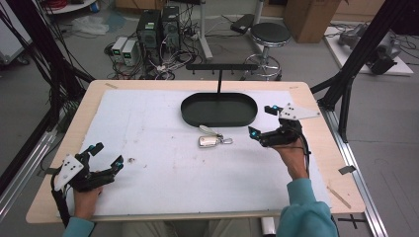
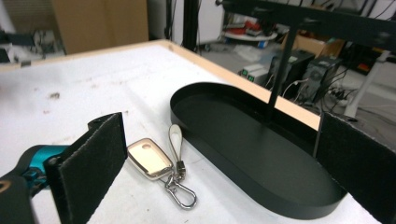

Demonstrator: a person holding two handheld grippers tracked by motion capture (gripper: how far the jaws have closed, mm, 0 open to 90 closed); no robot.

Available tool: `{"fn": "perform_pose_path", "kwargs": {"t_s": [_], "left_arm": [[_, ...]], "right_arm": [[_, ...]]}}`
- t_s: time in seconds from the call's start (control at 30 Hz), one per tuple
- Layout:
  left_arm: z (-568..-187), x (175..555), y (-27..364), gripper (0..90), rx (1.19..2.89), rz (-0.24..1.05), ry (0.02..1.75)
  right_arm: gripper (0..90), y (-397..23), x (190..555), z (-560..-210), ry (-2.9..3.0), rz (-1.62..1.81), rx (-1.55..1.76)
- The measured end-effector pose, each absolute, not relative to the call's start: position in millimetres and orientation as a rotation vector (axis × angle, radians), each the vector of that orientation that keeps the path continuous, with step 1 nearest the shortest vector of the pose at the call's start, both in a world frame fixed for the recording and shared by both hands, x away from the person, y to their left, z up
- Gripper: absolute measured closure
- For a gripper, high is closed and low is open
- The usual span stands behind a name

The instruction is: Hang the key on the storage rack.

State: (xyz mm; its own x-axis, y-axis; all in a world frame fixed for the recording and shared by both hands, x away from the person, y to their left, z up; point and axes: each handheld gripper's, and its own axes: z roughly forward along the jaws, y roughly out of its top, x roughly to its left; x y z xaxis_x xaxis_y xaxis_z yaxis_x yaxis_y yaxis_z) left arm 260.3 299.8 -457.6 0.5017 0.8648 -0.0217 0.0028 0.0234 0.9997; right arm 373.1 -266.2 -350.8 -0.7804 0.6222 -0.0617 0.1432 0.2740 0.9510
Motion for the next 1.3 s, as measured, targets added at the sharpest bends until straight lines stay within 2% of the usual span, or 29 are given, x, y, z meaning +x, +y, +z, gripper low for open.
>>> {"fn": "perform_pose_path", "kwargs": {"t_s": [0.1,0.7,0.73,0.77,0.8,1.03,1.07,1.3], "left_arm": [[-458,260,300,12.9,1.395,0.801,0.822],[-458,261,299,12.9,1.393,0.801,0.825],[-458,261,299,12.9,1.392,0.801,0.826],[-458,261,299,12.9,1.392,0.800,0.825],[-458,261,299,12.9,1.392,0.800,0.825],[-458,261,299,12.9,1.392,0.799,0.826],[-458,261,299,12.9,1.391,0.799,0.826],[-457,261,300,12.9,1.394,0.798,0.827]], "right_arm": [[5.0,-259,383,-346,2.186,1.509,0.656],[6.7,-206,431,-341,2.511,1.270,0.579],[9.2,-204,433,-342,2.524,1.260,0.575],[15.5,-202,435,-342,2.543,1.245,0.564],[16.7,-199,437,-343,2.564,1.234,0.541],[19.1,-190,443,-351,2.612,1.184,0.568],[22.6,-188,445,-354,2.631,1.161,0.557],[27.4,-182,451,-360,2.658,1.116,0.607]]}}
